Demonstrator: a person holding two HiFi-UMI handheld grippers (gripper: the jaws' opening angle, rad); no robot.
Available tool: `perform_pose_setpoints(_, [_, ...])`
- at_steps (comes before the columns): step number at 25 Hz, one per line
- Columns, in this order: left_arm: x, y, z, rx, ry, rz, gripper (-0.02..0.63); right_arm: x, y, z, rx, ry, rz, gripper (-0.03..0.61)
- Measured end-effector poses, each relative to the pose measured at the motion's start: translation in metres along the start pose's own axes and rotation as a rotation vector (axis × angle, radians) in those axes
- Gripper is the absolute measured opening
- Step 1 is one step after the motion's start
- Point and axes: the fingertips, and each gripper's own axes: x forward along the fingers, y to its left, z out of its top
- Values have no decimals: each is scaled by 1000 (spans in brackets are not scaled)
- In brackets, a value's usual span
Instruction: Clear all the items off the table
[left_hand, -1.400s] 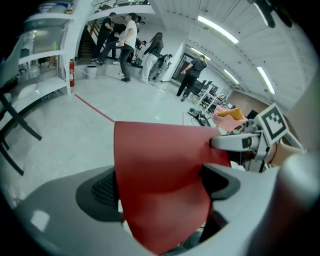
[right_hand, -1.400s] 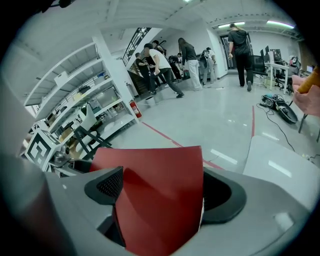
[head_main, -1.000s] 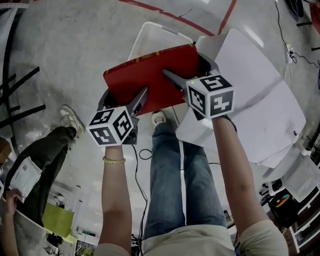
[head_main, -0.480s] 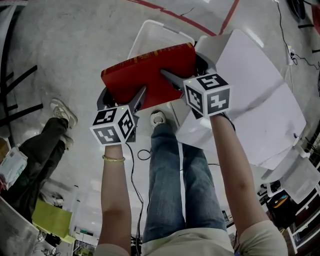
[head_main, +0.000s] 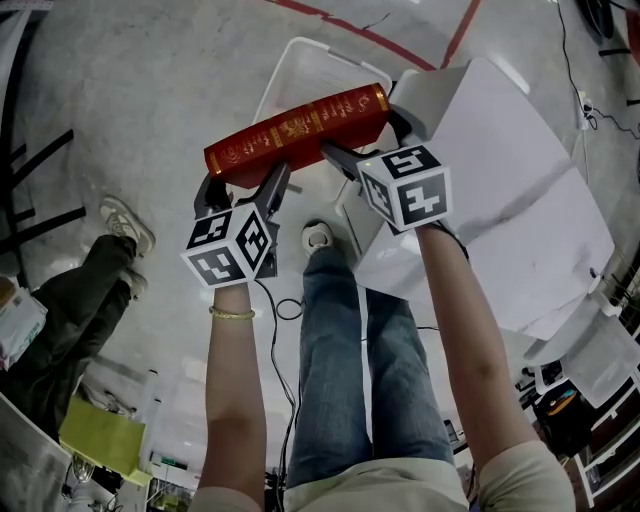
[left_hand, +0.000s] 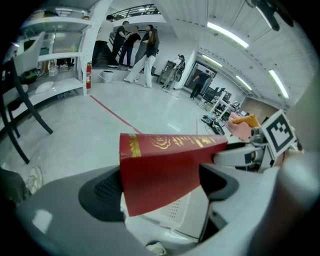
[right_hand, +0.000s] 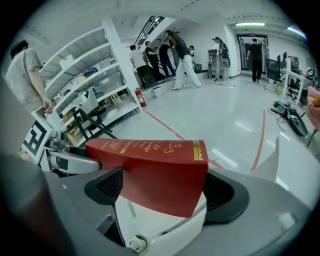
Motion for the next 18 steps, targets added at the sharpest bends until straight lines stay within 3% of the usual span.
perform_pose_setpoints(18, [-2,-17,-11,-12,3,-18,453,-4,-7,3,32,-24,-13,485])
